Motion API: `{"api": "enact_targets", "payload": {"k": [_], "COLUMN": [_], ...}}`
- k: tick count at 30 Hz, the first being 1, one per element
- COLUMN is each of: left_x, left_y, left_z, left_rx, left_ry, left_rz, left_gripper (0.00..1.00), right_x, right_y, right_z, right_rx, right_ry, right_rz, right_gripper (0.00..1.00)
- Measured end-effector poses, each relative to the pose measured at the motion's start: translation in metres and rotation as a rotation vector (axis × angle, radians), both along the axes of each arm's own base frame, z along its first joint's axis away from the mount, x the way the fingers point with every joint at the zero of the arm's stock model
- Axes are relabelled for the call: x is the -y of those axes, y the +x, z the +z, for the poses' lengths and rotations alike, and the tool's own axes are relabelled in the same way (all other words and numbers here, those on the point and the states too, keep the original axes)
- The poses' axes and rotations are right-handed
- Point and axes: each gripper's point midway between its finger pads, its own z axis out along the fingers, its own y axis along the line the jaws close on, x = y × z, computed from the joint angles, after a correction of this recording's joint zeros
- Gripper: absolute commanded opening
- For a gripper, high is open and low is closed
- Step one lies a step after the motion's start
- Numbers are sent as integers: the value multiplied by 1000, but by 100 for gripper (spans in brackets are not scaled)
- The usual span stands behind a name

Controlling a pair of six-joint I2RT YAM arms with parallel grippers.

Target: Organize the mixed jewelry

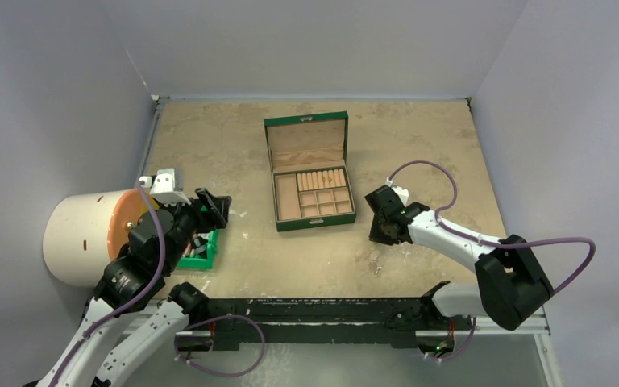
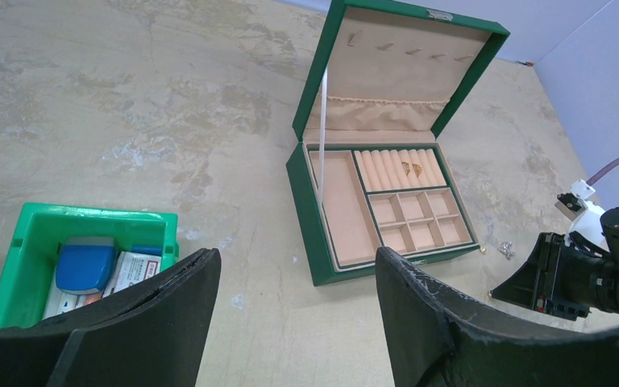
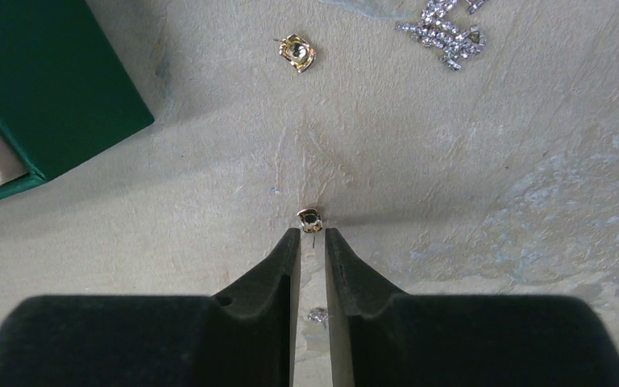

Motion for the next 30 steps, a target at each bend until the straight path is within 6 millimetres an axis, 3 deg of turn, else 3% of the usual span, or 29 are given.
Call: {"api": "enact_targets", "payload": {"k": [8, 12, 23, 27, 30], "left_x": [0, 0, 0, 0, 0], "left_y": [0, 0, 0, 0, 0], "left_z": [0, 0, 0, 0, 0], "left_rx": [0, 0, 1, 1, 1], "left_ry": [0, 0, 0, 0, 0], "left_rz": [0, 0, 0, 0, 0], "left_gripper": [70, 70, 70, 70, 70], "right_x": [0, 1, 2, 1, -5], "right_y": [-1, -1, -2, 0, 11], "right_z": [-3, -4, -2, 11, 36], "right_rx": [-9, -14, -13, 8, 62], "right_ry": [-6, -9, -11, -6, 15], "right_rz": [0, 0, 5, 21, 46], "right_gripper": [10, 0, 0, 0, 0]}}
